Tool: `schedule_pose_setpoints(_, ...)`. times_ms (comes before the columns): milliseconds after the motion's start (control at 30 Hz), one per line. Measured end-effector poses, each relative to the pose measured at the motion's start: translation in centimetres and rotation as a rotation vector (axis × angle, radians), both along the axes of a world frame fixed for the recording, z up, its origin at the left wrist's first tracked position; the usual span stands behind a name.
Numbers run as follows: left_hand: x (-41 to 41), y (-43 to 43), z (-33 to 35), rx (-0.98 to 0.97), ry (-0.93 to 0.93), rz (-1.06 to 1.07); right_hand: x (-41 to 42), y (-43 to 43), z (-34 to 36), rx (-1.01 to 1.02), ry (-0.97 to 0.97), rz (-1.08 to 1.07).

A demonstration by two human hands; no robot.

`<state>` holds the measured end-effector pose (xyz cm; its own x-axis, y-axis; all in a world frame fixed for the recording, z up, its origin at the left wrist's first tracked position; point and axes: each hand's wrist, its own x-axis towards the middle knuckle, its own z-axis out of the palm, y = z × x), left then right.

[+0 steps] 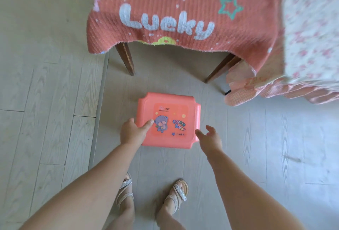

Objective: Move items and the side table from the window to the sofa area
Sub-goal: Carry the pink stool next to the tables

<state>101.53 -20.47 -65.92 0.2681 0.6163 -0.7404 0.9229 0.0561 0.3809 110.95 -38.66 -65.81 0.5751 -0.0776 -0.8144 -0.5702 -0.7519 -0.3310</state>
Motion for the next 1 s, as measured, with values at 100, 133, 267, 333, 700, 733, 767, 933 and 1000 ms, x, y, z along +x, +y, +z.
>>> schedule_pose_setpoints(100,0.2,0.2,6.7,-0.024,-0.036,-0.007,-0.3,0.5,6.9,0.022,-0.010,-0.007)
schedule_pose_setpoints(133,0.3,0.1,9.4,-0.020,-0.065,-0.011,-0.3,0.6,9.6,0.033,-0.027,-0.010)
schedule_pose_setpoints(267,1.1,-0.4,19.2,-0.014,-0.172,-0.010,0.8,1.2,18.8,0.084,-0.108,-0.004)
schedule_pose_setpoints(333,1.4,-0.5,22.8,-0.019,-0.232,-0.010,1.0,1.3,22.7,0.104,-0.158,-0.001)
schedule_pose_setpoints(700,3.6,-0.2,42.4,0.157,-0.549,-0.064,2.7,1.5,41.7,0.267,-0.471,0.016)
schedule_pose_setpoints(733,3.6,-0.4,43.9,0.174,-0.579,-0.074,2.8,1.5,43.0,0.289,-0.494,0.017)
schedule_pose_setpoints(767,3.5,-0.5,45.2,0.183,-0.605,-0.081,2.7,1.4,44.5,0.310,-0.522,0.020)
schedule_pose_setpoints(933,2.7,-1.2,50.1,0.256,-0.741,-0.118,2.5,1.7,49.2,0.410,-0.630,0.005)
schedule_pose_setpoints(1000,2.1,-1.6,50.9,0.257,-0.763,-0.121,2.3,2.0,49.9,0.436,-0.657,0.017)
